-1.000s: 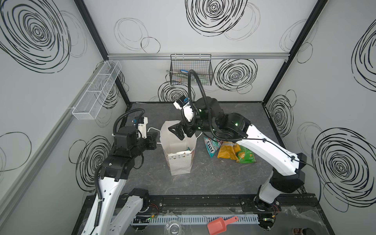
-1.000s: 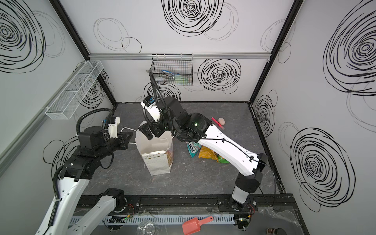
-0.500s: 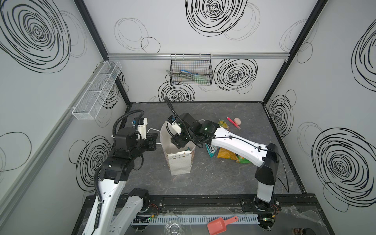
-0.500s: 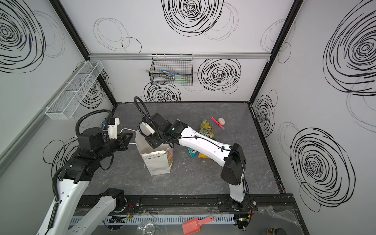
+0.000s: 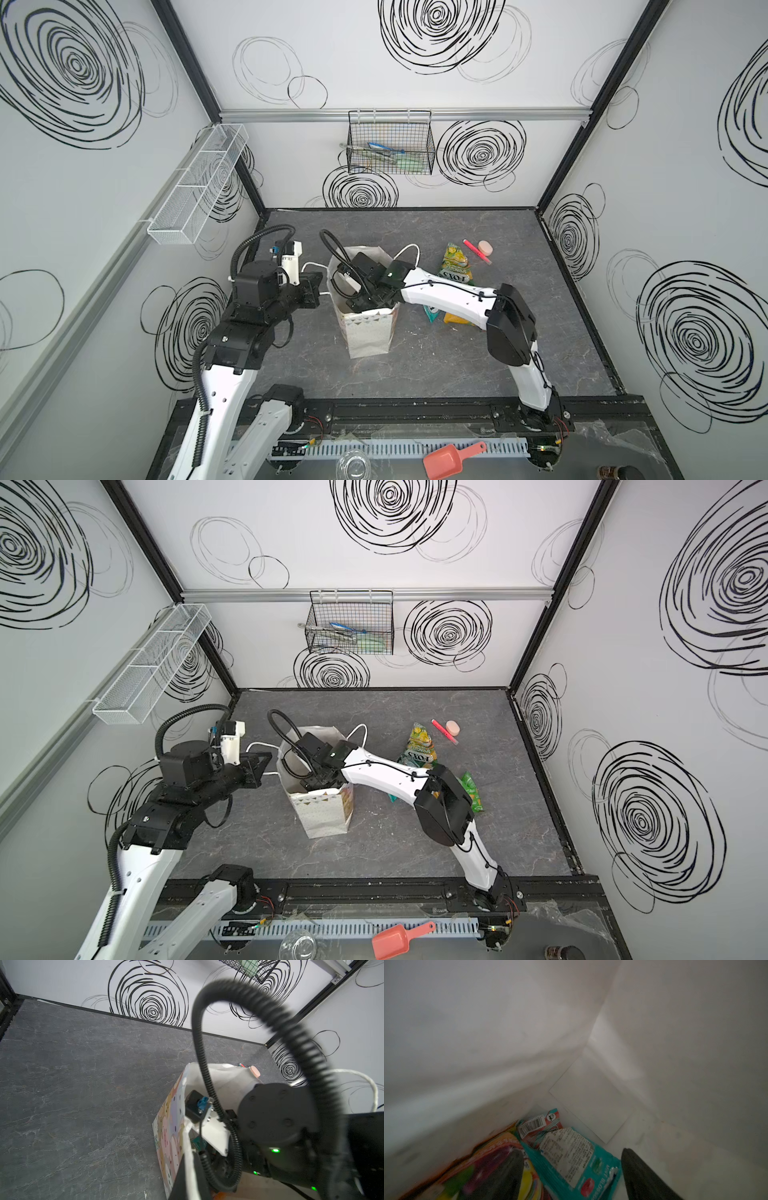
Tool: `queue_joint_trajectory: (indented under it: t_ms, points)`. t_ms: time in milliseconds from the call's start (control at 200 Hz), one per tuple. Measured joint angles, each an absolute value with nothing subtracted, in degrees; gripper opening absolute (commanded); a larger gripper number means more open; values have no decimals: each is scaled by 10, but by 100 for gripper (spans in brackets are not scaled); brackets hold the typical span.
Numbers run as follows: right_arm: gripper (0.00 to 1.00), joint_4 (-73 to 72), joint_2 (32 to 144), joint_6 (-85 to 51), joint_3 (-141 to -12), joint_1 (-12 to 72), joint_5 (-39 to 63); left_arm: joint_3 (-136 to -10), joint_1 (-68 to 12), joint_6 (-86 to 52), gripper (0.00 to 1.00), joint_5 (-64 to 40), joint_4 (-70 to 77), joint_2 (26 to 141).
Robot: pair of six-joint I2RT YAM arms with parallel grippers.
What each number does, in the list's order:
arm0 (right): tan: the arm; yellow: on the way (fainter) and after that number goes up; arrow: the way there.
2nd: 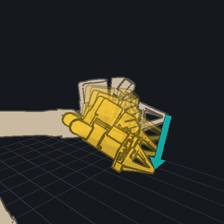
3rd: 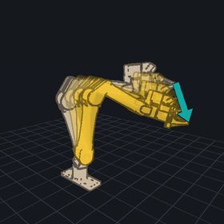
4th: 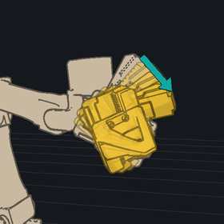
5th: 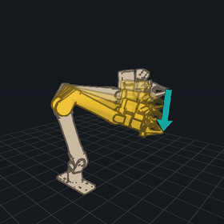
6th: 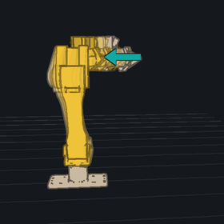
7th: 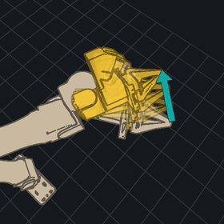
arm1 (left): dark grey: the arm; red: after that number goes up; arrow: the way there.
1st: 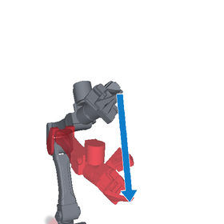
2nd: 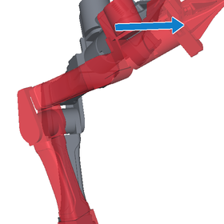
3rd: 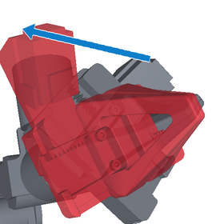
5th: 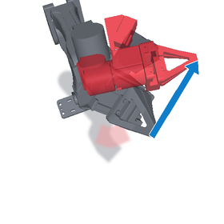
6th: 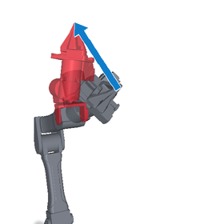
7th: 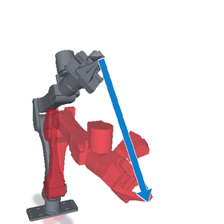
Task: Take the snacks out of the paper bag
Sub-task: Pick up the snack from the paper bag.
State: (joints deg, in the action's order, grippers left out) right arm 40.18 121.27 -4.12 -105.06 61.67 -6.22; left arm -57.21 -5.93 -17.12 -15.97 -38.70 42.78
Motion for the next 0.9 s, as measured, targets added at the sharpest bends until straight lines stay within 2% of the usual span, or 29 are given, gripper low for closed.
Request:
queue_joint_trajectory:
  t_ms: [150,405,690,901]
  points:
    - [83,401,1244,-50,-1051,618,-71,-572,-59,-171,0,-161,-387,428]
    - [77,379,1246,-65,-1026,619,-65,-572,-59,-170,0,-161,-387,427]
    - [83,321,1231,-88,-946,617,-59,-572,-59,-170,0,-165,-387,427]
    - [71,307,1229,-95,-936,616,-46,-571,-59,-170,0,-170,-385,427]
